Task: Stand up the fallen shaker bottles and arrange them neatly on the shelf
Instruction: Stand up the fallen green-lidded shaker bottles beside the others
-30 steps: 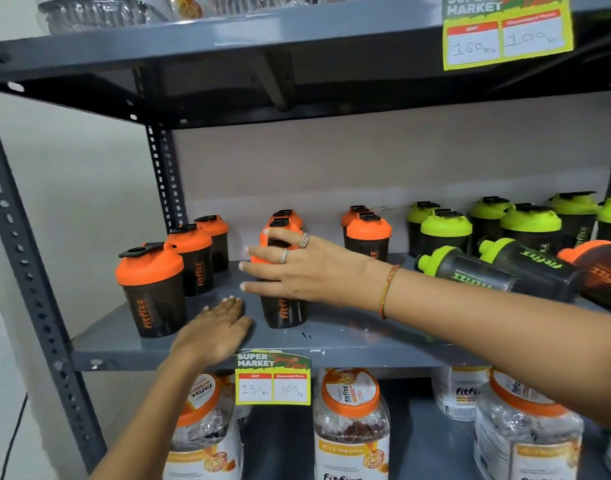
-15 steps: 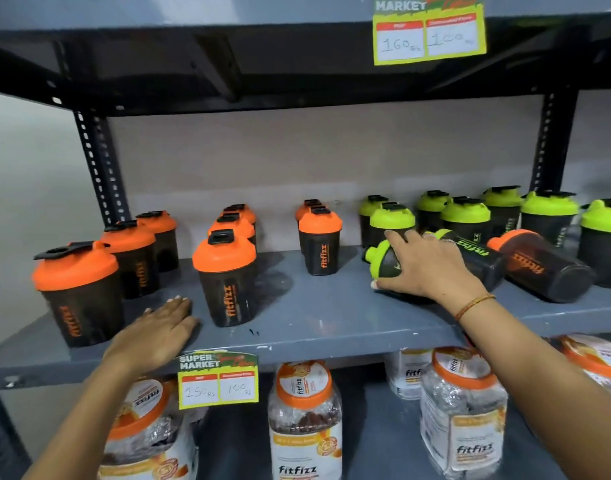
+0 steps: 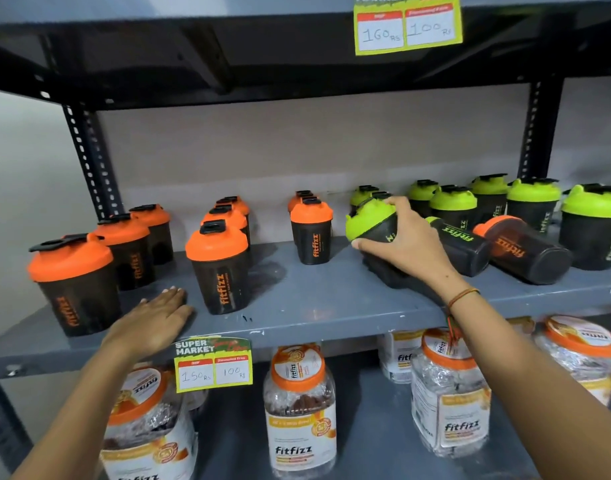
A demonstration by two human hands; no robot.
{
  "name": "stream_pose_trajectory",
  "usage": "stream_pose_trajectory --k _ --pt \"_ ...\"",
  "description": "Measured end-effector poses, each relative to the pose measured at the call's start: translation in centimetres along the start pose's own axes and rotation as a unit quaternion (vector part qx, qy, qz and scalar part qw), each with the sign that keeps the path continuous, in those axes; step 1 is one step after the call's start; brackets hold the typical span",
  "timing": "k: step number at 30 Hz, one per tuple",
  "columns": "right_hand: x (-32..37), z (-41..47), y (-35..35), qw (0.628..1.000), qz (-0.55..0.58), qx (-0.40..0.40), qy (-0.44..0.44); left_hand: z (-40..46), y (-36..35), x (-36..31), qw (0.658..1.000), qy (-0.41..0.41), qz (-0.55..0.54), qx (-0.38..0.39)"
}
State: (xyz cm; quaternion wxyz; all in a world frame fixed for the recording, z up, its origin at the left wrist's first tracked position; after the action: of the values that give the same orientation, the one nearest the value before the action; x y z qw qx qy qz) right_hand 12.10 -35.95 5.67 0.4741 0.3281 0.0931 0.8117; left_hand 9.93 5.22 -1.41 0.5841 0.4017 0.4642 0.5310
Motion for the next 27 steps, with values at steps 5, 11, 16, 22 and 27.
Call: stream_pose_trajectory --k 5,11,16,22,27 --pt "-0.5 -1.4 -0.1 0.983 0.160 -0.036 -0.077 0.0 0.0 -0.1 1.000 -0.003 -0.002 0.001" --pt "-1.6 -2.8 -0.8 0.978 0.187 -0.033 -0.091 -0.1 0.0 -0.1 1.000 -0.008 -0.001 0.000" --pt "-2.2 -2.2 1.1 0.966 0.241 -0.035 -0.084 0.0 0.0 0.0 1.000 -0.013 0.000 0.003" --pt "-6.9 2.0 6.0 0.990 0.001 -0.133 -0.055 0.4 -0.5 0.5 0.999 -0.026 0.024 0.006" --pt "-9.6 3.6 4.1 0.955 -0.224 0.178 -0.083 0.9 -1.1 1.1 0.997 -0.038 0.059 0.011"
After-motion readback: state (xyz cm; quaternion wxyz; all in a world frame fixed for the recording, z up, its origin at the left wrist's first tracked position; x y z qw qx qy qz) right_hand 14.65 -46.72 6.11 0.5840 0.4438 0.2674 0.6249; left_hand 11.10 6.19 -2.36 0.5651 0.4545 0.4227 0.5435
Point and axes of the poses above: each hand's wrist, its own z-axis towards the middle knuckle, its own y-axis out of the back of the hand, x = y × z, the point moved 4 cm from there along z, towards the middle knuckle, and after that the axes turned 9 degrees about -x, right-handed, at the moved point
